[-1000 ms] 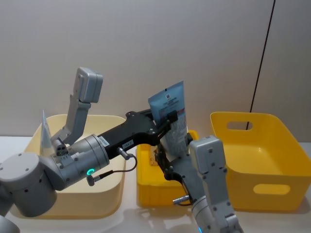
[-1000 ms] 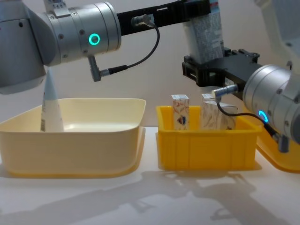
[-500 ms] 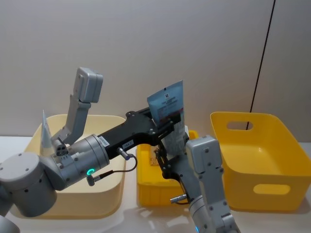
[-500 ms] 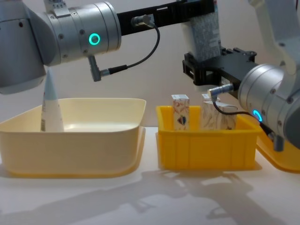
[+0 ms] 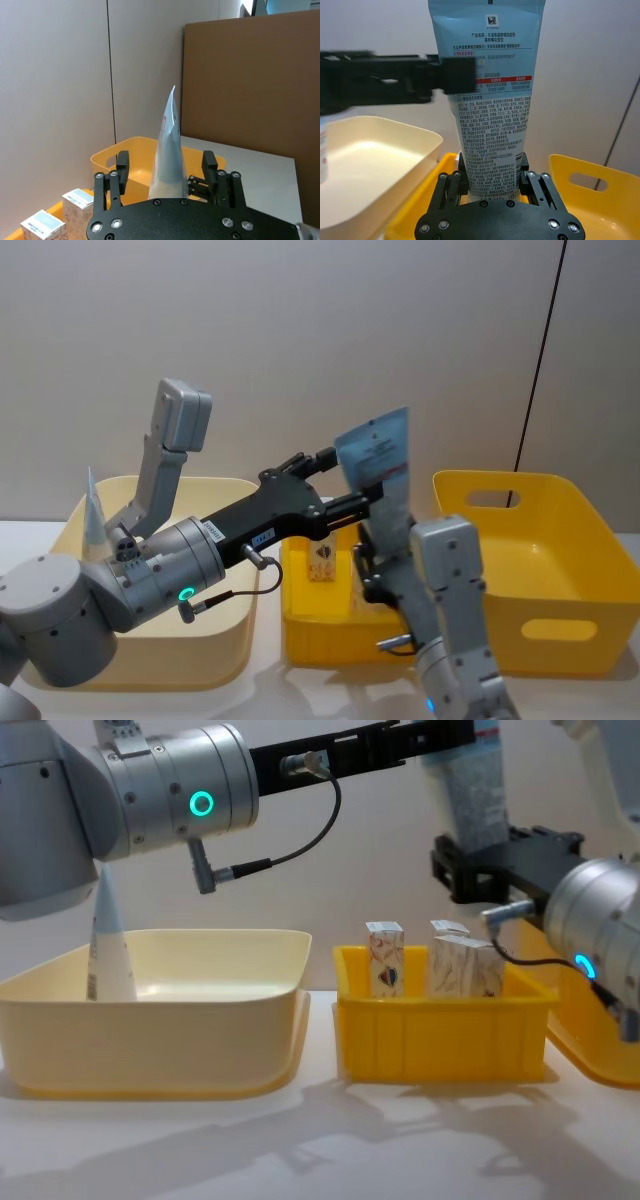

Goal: Bimanual collaborative sorting of washing and personal care products

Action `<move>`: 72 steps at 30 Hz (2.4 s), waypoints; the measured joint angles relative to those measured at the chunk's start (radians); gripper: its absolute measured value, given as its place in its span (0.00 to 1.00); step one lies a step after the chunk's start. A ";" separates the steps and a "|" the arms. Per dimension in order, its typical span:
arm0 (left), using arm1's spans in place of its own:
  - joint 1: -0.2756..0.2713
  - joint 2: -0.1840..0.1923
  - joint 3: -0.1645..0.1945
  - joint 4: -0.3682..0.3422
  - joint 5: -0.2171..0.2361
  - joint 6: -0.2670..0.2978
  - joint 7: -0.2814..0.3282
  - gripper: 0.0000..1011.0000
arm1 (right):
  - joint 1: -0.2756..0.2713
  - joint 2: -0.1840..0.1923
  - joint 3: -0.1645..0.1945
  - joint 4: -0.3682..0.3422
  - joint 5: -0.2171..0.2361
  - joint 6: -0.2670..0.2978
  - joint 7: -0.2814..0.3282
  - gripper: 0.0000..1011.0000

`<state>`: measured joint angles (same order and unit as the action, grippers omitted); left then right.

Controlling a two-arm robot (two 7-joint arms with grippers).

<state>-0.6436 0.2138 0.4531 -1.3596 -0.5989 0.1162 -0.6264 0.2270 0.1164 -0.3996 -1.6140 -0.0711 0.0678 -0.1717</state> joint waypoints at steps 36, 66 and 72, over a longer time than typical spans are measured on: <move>0.000 0.000 0.000 0.000 0.000 0.000 0.000 0.99 | 0.121 0.014 0.234 0.196 -0.039 0.018 -0.156 0.53; 0.000 0.000 0.000 0.000 0.000 0.000 0.000 0.99 | 0.125 -0.018 0.282 0.191 -0.023 0.116 -0.173 0.99; 0.000 0.000 0.000 0.000 0.000 0.000 0.000 0.99 | 0.125 -0.020 0.285 0.190 -0.022 0.120 -0.173 0.99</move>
<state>-0.6436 0.2138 0.4530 -1.3596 -0.5989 0.1163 -0.6265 0.3520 0.0967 -0.1150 -1.4243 -0.0930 0.1874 -0.3451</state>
